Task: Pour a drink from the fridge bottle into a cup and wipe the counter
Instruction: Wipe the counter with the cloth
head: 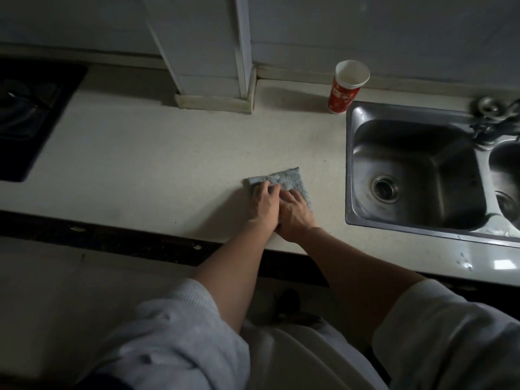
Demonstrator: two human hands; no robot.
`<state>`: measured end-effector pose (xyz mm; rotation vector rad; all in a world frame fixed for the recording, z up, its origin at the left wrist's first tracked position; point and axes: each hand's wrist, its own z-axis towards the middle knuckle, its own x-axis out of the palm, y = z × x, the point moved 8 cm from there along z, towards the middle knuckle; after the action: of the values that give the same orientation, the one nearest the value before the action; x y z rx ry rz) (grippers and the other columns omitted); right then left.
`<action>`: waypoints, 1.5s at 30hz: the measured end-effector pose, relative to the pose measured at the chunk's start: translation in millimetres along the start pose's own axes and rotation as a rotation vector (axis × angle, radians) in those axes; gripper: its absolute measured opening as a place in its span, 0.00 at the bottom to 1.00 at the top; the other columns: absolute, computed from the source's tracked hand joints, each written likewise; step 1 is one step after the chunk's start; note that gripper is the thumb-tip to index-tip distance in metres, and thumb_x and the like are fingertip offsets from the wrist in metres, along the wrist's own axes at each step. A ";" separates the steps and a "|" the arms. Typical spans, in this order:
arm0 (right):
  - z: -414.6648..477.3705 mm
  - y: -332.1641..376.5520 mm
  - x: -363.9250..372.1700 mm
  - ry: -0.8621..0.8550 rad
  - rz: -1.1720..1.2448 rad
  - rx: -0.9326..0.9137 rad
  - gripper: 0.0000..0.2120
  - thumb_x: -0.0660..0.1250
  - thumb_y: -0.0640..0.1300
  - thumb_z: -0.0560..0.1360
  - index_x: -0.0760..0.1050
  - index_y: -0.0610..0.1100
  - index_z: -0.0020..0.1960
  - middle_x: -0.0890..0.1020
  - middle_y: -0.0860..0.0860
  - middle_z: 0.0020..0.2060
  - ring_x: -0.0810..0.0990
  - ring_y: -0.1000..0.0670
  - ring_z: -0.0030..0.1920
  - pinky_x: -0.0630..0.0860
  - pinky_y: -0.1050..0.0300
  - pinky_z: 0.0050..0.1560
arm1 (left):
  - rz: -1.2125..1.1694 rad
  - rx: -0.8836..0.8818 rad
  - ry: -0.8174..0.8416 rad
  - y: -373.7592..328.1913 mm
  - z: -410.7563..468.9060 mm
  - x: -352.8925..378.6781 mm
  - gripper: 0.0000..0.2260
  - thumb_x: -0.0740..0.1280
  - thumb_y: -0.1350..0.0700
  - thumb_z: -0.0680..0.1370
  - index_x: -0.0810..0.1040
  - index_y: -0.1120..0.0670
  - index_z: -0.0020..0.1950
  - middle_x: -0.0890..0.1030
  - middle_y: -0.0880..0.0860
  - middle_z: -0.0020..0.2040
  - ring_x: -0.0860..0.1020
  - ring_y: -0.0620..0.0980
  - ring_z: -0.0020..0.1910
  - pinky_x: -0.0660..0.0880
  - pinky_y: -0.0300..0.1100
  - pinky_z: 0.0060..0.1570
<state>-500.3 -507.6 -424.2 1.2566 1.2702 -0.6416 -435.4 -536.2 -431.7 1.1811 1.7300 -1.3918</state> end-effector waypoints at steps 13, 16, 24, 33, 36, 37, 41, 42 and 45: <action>109.8 90.3 14.1 0.087 0.053 -0.073 0.35 0.70 0.54 0.70 0.66 0.49 0.74 0.67 0.48 0.72 0.62 0.42 0.72 0.55 0.50 0.76 | 0.046 -0.090 -0.020 113.8 56.1 -67.4 0.21 0.57 0.62 0.81 0.64 0.52 0.75 0.58 0.58 0.76 0.61 0.58 0.74 0.62 0.51 0.71; 145.9 102.5 5.0 0.100 0.071 -0.089 0.32 0.71 0.50 0.71 0.68 0.47 0.73 0.69 0.47 0.71 0.63 0.43 0.72 0.53 0.53 0.75 | 0.018 -0.127 -0.015 134.1 83.7 -82.8 0.20 0.55 0.60 0.83 0.64 0.53 0.75 0.58 0.59 0.76 0.60 0.58 0.74 0.59 0.51 0.71; 224.4 101.1 -13.2 0.076 0.073 -0.063 0.32 0.72 0.52 0.72 0.69 0.48 0.73 0.68 0.46 0.73 0.62 0.44 0.73 0.53 0.51 0.77 | -0.112 -0.029 0.047 146.0 162.2 -108.8 0.20 0.53 0.56 0.84 0.62 0.58 0.76 0.58 0.58 0.78 0.58 0.59 0.76 0.56 0.52 0.73; 223.8 45.3 -23.0 0.037 0.127 0.114 0.37 0.72 0.56 0.69 0.66 0.48 0.75 0.68 0.46 0.73 0.62 0.43 0.74 0.52 0.49 0.77 | -0.123 0.006 0.055 101.4 189.8 -91.7 0.20 0.53 0.50 0.84 0.65 0.54 0.75 0.61 0.55 0.77 0.60 0.58 0.76 0.57 0.53 0.74; 213.1 18.2 -26.9 0.019 0.151 0.142 0.38 0.73 0.56 0.68 0.67 0.47 0.74 0.68 0.45 0.73 0.63 0.43 0.74 0.53 0.49 0.77 | -0.148 -0.004 0.083 76.1 192.5 -79.7 0.19 0.53 0.49 0.84 0.67 0.51 0.74 0.60 0.54 0.77 0.60 0.57 0.75 0.57 0.50 0.74; 207.8 9.5 -30.5 0.009 0.152 0.143 0.37 0.73 0.56 0.68 0.67 0.47 0.74 0.68 0.45 0.73 0.63 0.42 0.74 0.53 0.49 0.77 | -0.172 -0.005 0.093 68.3 192.9 -73.5 0.20 0.53 0.47 0.84 0.67 0.51 0.74 0.61 0.52 0.77 0.61 0.57 0.75 0.57 0.49 0.73; 183.5 -26.6 -36.7 0.018 0.150 0.138 0.37 0.71 0.56 0.71 0.64 0.48 0.76 0.65 0.46 0.75 0.59 0.41 0.75 0.53 0.49 0.77 | -0.172 -0.032 0.073 33.2 187.4 -54.9 0.20 0.54 0.49 0.84 0.68 0.53 0.74 0.63 0.54 0.76 0.62 0.56 0.74 0.58 0.47 0.72; 175.4 -37.1 -37.7 0.019 0.160 0.143 0.37 0.70 0.56 0.71 0.64 0.48 0.76 0.64 0.46 0.75 0.59 0.41 0.76 0.54 0.48 0.77 | -0.151 -0.013 0.065 21.4 183.7 -49.6 0.19 0.54 0.50 0.84 0.67 0.54 0.74 0.63 0.55 0.76 0.62 0.56 0.74 0.58 0.47 0.72; 150.6 -68.7 -42.0 0.022 0.156 0.154 0.36 0.68 0.55 0.74 0.61 0.49 0.78 0.61 0.47 0.77 0.56 0.41 0.77 0.53 0.48 0.77 | -0.216 0.003 0.054 -18.4 166.0 -35.3 0.20 0.53 0.53 0.84 0.64 0.57 0.75 0.63 0.57 0.76 0.61 0.56 0.75 0.59 0.49 0.74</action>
<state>-522.5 -676.7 -433.4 1.4779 1.1443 -0.6233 -448.7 -706.4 -435.7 1.0676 1.9413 -1.4993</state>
